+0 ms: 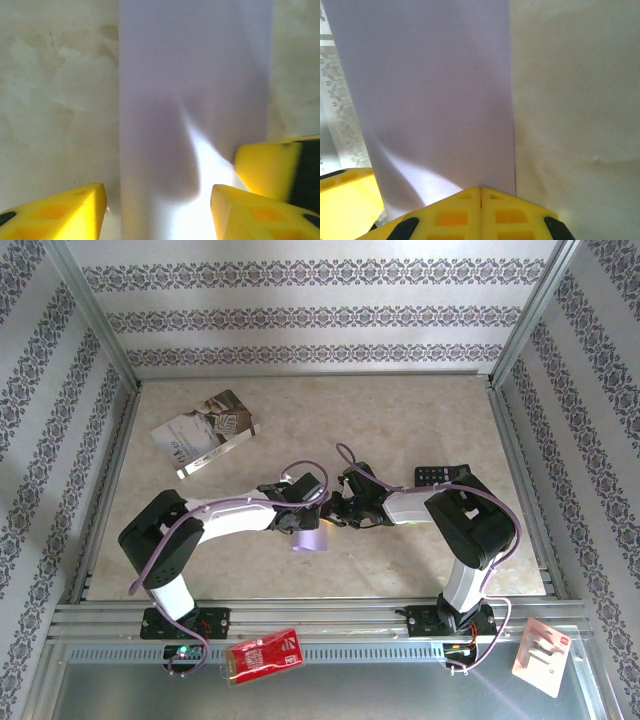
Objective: Fold a paper plane with a square sheet of paper (pick it up from the middle)
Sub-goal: Hold the square sheet of paper at the center of the table, then first fold the square sheet of paper in half at the center of the table.
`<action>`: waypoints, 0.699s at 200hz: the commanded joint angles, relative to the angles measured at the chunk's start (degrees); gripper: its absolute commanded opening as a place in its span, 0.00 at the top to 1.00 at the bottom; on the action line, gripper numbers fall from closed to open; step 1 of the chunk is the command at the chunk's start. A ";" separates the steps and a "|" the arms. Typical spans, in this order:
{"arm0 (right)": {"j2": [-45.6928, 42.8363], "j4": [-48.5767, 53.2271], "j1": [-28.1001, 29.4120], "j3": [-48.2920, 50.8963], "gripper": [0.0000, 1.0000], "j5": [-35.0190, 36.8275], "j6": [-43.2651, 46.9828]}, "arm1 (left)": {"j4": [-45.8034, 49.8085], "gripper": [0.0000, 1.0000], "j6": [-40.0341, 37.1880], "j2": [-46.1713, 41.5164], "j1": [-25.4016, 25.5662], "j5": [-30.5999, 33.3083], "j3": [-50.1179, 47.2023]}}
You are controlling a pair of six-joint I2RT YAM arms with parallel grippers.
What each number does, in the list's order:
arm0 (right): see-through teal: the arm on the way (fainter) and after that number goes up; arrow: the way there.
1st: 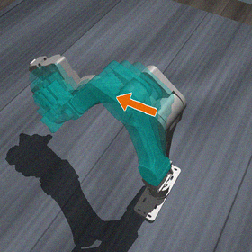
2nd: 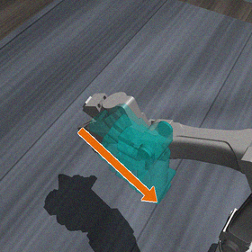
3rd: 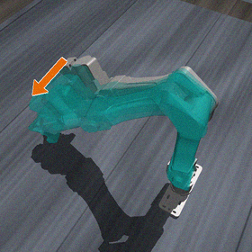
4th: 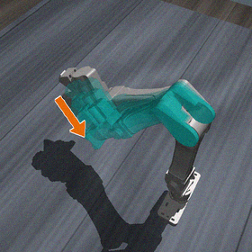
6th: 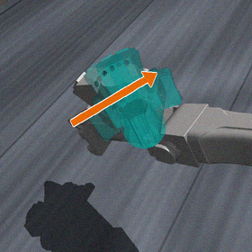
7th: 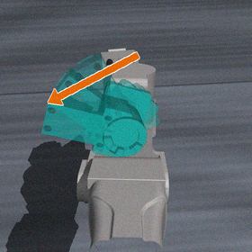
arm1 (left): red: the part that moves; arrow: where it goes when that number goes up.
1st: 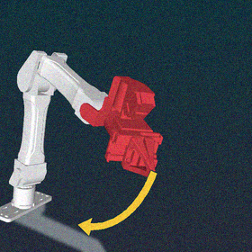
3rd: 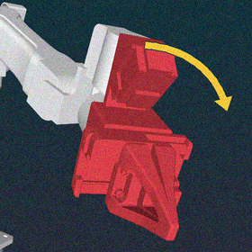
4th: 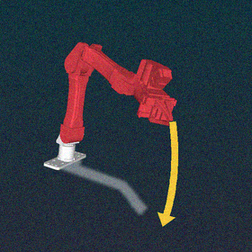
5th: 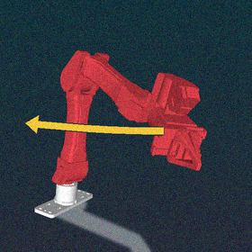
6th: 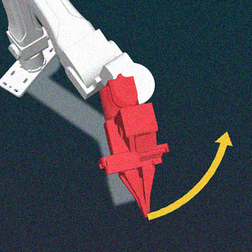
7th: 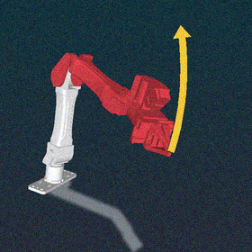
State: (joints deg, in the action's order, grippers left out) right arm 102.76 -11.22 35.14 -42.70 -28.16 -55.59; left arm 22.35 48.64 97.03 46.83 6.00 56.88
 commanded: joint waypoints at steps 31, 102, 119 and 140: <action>7.06 12.35 0.56 4.03 1.00 9.18 0.44 | 1.34 0.43 2.12 -9.33 -0.89 0.29 -1.54; 6.90 12.30 0.54 4.00 1.00 9.27 0.40 | -14.16 0.70 3.26 -6.41 -6.29 -18.41 -3.75; 6.59 12.28 0.49 4.20 1.00 9.58 0.31 | -15.62 0.72 2.26 -4.77 -7.97 -20.16 -4.01; 6.38 12.45 0.54 4.38 1.00 9.79 0.27 | -17.07 0.74 1.64 -2.50 -9.44 -21.62 -4.34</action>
State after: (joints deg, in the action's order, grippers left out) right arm 102.74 -11.22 35.14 -42.59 -28.14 -55.59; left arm 9.39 51.24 92.09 39.29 -11.84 53.74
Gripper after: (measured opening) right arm 0.050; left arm 0.270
